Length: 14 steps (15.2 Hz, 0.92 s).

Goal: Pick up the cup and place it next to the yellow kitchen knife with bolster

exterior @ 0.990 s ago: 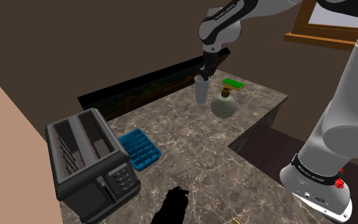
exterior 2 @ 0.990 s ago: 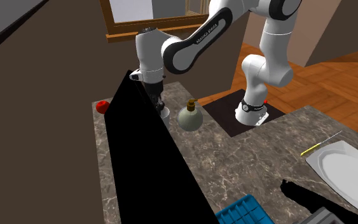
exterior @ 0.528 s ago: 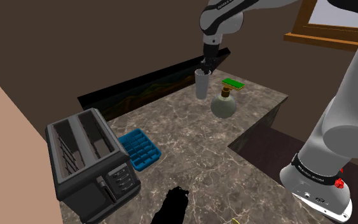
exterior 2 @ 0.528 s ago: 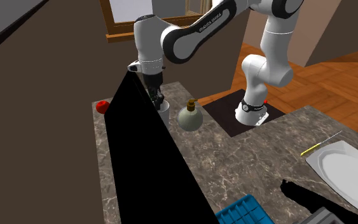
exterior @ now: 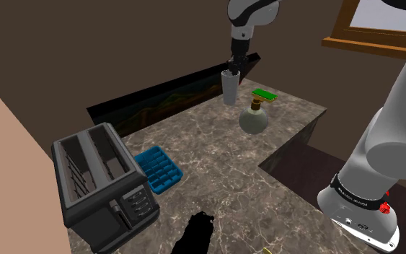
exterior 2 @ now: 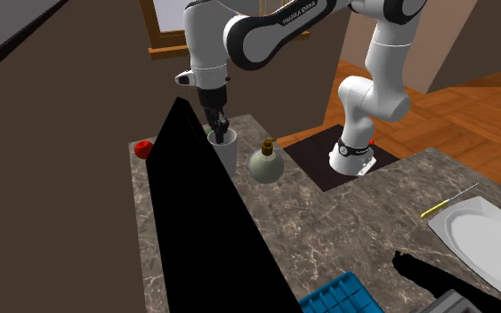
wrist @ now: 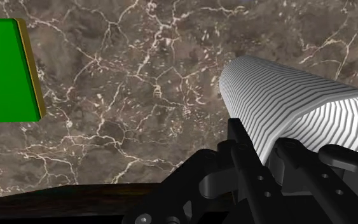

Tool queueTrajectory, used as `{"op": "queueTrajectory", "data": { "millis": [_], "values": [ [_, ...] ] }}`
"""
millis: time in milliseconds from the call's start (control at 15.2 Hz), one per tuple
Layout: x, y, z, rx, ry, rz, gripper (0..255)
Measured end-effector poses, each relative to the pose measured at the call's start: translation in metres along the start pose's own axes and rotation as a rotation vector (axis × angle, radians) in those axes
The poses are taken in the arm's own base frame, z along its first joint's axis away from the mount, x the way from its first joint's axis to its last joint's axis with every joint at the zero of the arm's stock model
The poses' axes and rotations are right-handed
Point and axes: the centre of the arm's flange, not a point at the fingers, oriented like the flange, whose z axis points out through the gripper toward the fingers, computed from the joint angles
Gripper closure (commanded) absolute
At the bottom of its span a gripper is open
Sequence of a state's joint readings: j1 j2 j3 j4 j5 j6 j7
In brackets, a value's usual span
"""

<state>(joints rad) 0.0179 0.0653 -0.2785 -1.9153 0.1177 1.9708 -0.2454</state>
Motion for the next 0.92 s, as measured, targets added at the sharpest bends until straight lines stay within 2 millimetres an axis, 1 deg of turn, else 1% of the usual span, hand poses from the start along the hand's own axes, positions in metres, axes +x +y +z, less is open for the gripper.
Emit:
{"op": "queueTrajectory", "data": {
  "millis": [924],
  "values": [
    [0.002,-0.007,-0.074,0.0,0.004,-0.001,255]
  ]
}}
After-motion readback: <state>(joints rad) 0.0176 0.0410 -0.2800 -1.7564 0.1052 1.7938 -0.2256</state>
